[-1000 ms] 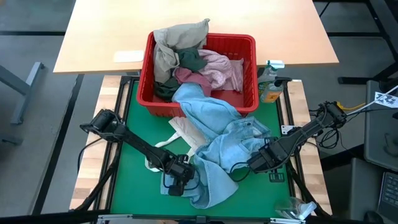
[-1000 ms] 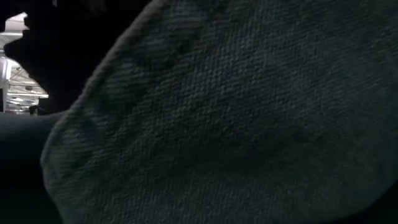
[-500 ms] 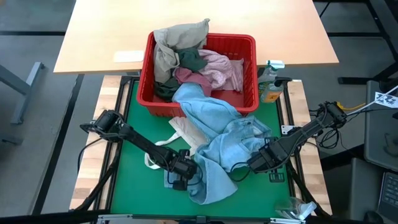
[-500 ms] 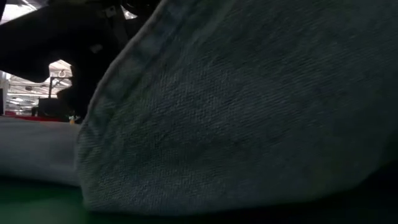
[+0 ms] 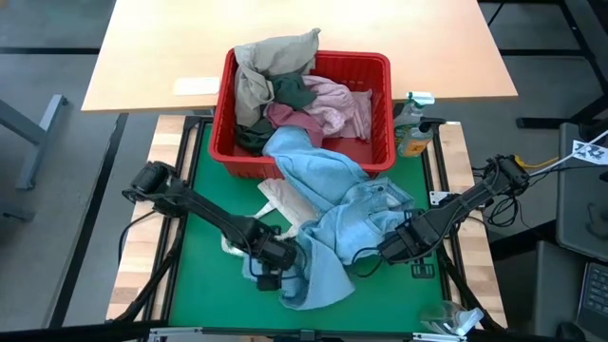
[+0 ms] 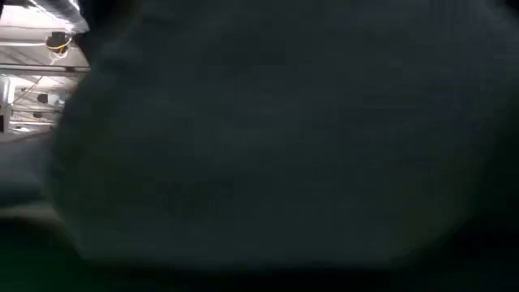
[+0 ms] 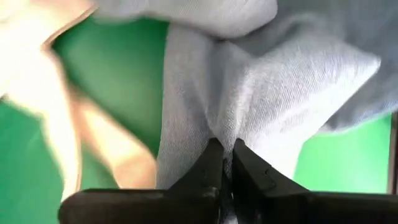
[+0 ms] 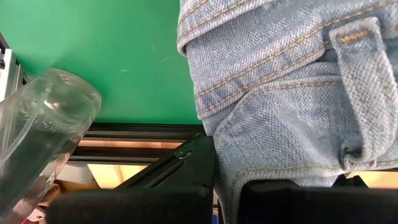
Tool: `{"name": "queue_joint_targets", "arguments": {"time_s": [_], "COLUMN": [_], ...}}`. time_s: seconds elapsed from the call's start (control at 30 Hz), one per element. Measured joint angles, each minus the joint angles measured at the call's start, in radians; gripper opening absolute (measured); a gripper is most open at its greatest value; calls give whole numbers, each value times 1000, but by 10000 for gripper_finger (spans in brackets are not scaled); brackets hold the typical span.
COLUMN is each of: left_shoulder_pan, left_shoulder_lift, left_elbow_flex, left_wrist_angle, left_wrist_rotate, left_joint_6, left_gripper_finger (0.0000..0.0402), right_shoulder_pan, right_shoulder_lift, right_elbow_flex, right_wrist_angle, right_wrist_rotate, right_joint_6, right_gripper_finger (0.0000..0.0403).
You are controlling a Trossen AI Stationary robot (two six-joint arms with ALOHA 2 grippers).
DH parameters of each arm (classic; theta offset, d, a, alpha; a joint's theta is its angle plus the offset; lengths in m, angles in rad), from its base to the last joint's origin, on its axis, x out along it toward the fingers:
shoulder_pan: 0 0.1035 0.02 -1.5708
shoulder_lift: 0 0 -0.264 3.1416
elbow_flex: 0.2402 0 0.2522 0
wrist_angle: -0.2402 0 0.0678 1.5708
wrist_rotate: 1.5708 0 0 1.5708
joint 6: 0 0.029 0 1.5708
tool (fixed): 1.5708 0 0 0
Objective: Fold laundry
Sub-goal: Fold the blue jeans
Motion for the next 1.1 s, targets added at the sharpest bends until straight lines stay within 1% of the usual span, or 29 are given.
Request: {"name": "queue_joint_targets", "arguments": {"time_s": [0.13,0.2,0.33,0.47,0.6,0.63,0.73,0.83,0.9,1.0,1.1], "left_shoulder_pan": [-11,-21,-43,-64,-70,-71,-72,-70,-72,-82,-102], "left_shoulder_lift": [-74,-111,-167,-208,-230,-233,-247,-251,-250,-250,-250], "left_elbow_flex": [46,61,63,63,63,63,59,57,55,55,55], "left_wrist_angle": [-204,-281,-434,-650,-858,-883,-860,-868,-866,-867,-866], "left_wrist_rotate": [-13,-14,0,3,27,36,56,92,139,237,309], "left_joint_6": [-64,-105,-173,-263,-345,-362,-372,-454,-542,-635,-688], "left_gripper_finger": [6,6,6,6,6,6,6,8,9,10,11], "right_shoulder_pan": [0,0,0,0,0,0,0,0,0,0,13], "right_shoulder_lift": [0,0,0,0,0,0,0,0,0,0,0], "right_elbow_flex": [0,0,0,0,0,0,0,0,0,0,0], "right_wrist_angle": [0,0,-1,-1,-2,-2,-2,-7,-8,-11,-11], "right_wrist_rotate": [-37,-67,-150,-230,-270,-274,-288,-330,-385,-459,-483], "right_joint_6": [1,0,1,1,0,1,1,7,35,53,53], "right_gripper_finger": [14,14,14,14,14,14,14,14,14,14,14]}}
